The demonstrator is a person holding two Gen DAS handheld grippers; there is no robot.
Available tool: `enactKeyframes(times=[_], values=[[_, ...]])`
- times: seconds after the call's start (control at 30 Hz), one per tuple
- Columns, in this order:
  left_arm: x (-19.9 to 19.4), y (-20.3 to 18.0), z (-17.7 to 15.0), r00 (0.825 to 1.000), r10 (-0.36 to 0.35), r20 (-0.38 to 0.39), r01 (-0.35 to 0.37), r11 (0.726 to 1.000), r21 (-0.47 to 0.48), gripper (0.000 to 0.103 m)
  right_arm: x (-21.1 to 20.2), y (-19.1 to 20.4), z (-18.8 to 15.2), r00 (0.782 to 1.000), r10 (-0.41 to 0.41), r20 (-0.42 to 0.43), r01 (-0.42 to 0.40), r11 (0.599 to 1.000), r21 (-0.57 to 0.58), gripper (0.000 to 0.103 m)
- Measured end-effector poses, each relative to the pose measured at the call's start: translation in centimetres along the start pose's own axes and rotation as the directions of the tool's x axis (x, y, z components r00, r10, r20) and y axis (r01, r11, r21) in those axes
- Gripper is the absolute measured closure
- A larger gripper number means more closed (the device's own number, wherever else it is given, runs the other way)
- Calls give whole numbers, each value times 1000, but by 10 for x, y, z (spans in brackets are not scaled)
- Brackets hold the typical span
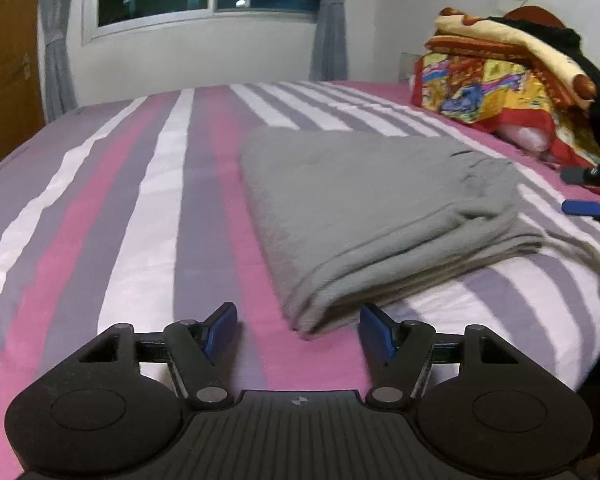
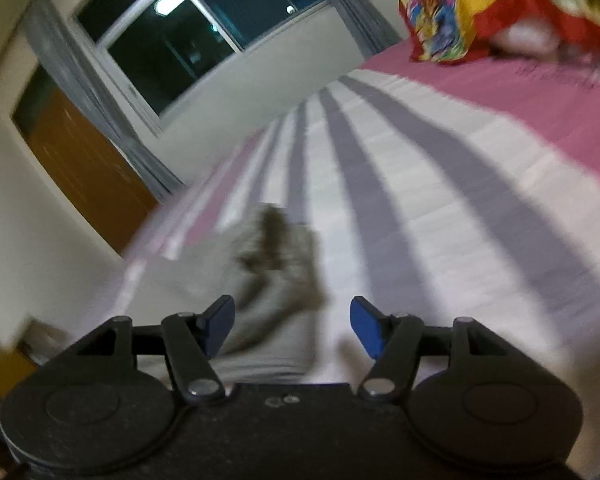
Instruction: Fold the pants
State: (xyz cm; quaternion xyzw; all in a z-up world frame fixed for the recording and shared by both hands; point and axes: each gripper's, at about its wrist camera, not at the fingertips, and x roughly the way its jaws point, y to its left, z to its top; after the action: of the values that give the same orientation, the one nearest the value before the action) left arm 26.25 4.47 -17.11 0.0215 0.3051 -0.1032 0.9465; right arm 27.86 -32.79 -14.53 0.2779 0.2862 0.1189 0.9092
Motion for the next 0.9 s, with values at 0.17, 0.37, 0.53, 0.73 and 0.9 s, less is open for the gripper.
enactKeyframes(times=[0.17, 0.37, 0.53, 0.73, 0.9], values=[[19, 23, -2, 1000, 4, 21, -2, 994, -110, 36, 34, 28, 1, 1000, 3, -22, -4, 1000, -30, 53], [27, 32, 1, 995, -77, 57, 84, 988, -126, 36, 79, 38, 4, 991, -86, -99, 84, 996, -24, 52], [35, 46, 0, 997, -69, 34, 74, 978, -193, 37, 55, 53, 9, 999, -31, 16, 31, 999, -19, 89], [41, 47, -1, 997, -73, 15, 74, 976, -203, 37, 50, 27, -18, 995, -81, -62, 84, 994, 63, 83], [42, 42, 0, 999, -54, -6, 52, 982, -179, 37, 22, 27, -15, 999, -52, 18, 50, 996, 74, 13]])
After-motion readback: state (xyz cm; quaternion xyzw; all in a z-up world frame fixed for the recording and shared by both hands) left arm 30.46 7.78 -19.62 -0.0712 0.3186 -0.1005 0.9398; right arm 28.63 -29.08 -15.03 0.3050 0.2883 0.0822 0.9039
